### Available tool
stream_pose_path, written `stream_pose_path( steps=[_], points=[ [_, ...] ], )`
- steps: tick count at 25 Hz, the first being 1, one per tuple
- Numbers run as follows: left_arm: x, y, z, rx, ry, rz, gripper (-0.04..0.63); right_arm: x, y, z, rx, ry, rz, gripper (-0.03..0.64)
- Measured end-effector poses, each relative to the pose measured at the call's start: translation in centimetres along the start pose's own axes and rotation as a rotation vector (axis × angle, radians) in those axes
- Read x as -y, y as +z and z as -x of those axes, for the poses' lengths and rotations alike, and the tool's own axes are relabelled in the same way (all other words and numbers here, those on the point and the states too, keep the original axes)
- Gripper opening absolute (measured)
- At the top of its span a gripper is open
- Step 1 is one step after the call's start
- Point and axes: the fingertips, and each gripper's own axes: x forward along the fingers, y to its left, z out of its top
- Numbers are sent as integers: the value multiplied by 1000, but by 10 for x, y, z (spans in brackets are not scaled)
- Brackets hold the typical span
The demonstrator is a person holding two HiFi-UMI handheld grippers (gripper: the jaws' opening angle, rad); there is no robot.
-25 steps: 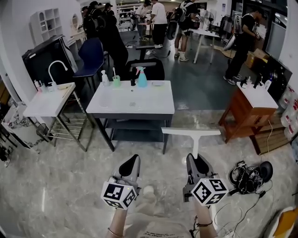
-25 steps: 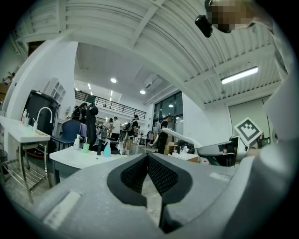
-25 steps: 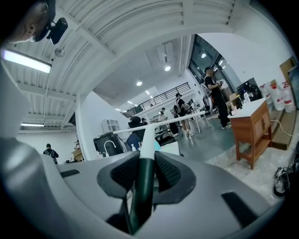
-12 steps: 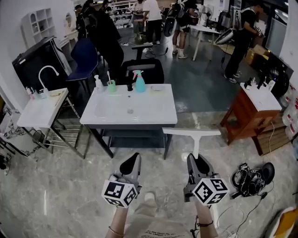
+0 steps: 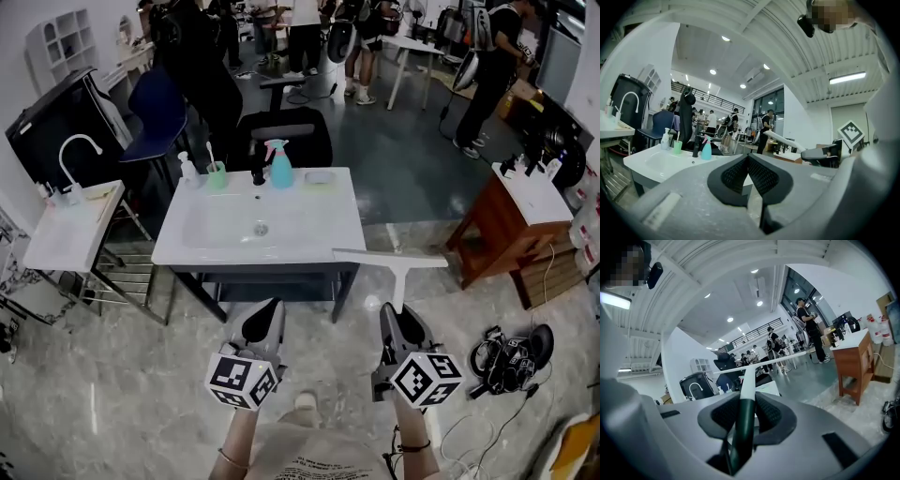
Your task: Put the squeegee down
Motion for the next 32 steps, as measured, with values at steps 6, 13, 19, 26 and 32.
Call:
stream_pose_path(
  steps=[6, 13, 19, 26, 32],
  points=[
    [-19, 2, -21, -7, -29, -2, 21, 3, 4, -23, 16, -34, -12, 95],
    [-27, 0, -40, -6, -53, 12, 22, 5, 9, -34, 37, -48, -9, 95],
    [-37, -3, -57, -19, -45, 9, 21, 16, 11, -54, 34, -57, -9, 95],
    [-54, -4, -93, -28, -26, 4, 21, 34, 17, -96, 22, -44, -30, 95],
    [-71, -6, -139, -42, -5, 9, 21, 55, 27, -143, -2, -30, -37, 95]
  ],
)
